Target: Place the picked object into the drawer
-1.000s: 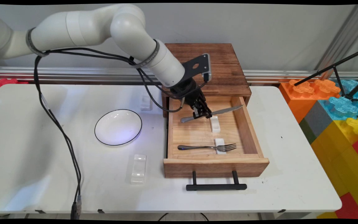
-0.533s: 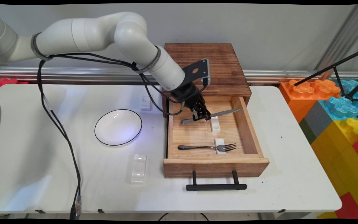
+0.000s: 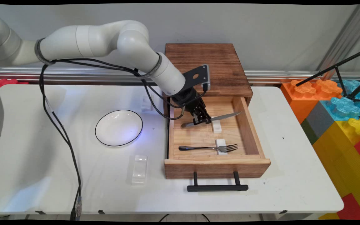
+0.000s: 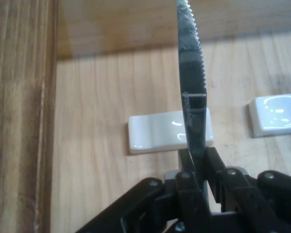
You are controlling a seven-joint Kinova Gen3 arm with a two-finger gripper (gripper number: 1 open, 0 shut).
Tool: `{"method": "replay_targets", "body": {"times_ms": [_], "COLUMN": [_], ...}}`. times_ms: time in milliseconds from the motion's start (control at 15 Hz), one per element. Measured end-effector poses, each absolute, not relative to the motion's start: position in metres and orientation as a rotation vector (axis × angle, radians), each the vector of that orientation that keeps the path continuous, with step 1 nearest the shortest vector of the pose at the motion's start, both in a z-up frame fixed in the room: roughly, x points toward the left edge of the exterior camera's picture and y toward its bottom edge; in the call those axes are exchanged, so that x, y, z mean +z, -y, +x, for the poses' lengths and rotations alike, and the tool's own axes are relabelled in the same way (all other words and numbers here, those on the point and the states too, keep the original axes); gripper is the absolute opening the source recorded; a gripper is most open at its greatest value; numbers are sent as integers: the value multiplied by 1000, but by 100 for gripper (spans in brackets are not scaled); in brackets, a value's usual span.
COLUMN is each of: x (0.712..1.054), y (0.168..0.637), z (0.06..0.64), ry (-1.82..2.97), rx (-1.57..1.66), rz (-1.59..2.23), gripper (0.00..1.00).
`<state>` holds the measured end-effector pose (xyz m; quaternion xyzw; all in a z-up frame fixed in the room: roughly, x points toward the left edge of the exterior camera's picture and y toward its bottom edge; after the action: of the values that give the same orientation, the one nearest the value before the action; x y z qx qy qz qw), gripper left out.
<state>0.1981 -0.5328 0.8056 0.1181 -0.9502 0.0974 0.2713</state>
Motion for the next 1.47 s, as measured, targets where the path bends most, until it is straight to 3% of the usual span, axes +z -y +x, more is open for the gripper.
{"method": "replay_targets", "body": {"times_ms": [1200, 1267, 1467], "x": [776, 776, 774], "y": [537, 537, 537], "z": [199, 199, 200], "ry": [2556, 2555, 2558], "rx": [264, 265, 265], "rz": [305, 302, 297], "gripper": [0, 100, 100]}}
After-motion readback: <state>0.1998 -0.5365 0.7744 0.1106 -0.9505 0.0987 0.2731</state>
